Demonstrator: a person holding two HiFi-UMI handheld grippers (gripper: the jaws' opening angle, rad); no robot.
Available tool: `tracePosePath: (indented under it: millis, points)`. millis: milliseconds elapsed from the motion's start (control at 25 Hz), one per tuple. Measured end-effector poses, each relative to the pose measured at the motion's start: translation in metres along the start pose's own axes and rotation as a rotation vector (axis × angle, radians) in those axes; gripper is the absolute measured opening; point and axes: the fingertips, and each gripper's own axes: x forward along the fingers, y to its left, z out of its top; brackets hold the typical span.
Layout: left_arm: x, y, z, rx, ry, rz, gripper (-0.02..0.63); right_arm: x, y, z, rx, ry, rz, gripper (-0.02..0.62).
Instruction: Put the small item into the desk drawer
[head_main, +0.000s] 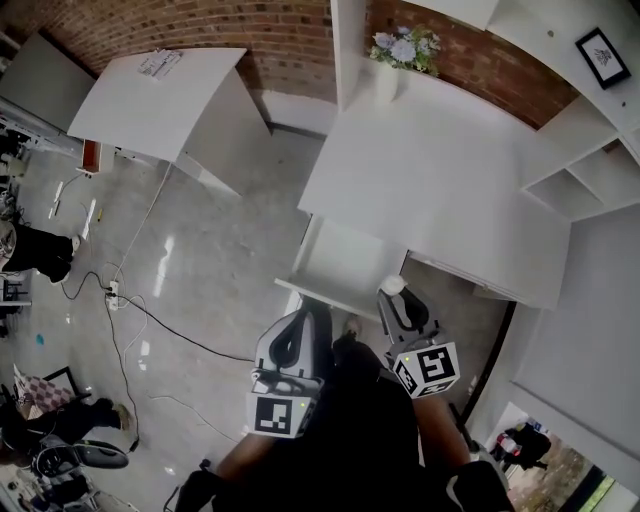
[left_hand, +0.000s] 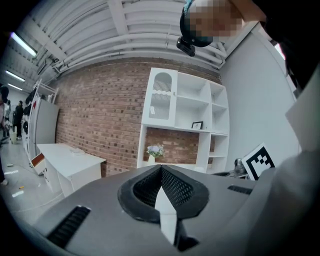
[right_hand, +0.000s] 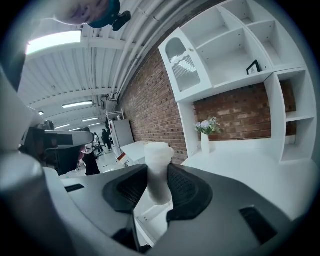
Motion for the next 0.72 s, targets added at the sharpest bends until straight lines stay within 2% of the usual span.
tracePosePath:
  millis: [200,400,720]
  points:
    - [0.019,0.012,-0.008,-0.005,0.032,-0.018,0.024,0.025,-0.010,-0.013,0.006,0.045,-0.008,0.140]
    - [0.038,0.024,-0.003,-0.004,0.020,-0.025,0.023,0.049,-0.013,-0.023,-0.006,0.093,0.003,0.141]
    - [0.055,0.046,-0.006,-0.024,0.049,-0.025,0.023,0.081,-0.011,-0.044,-0.023,0.164,0.027,0.140]
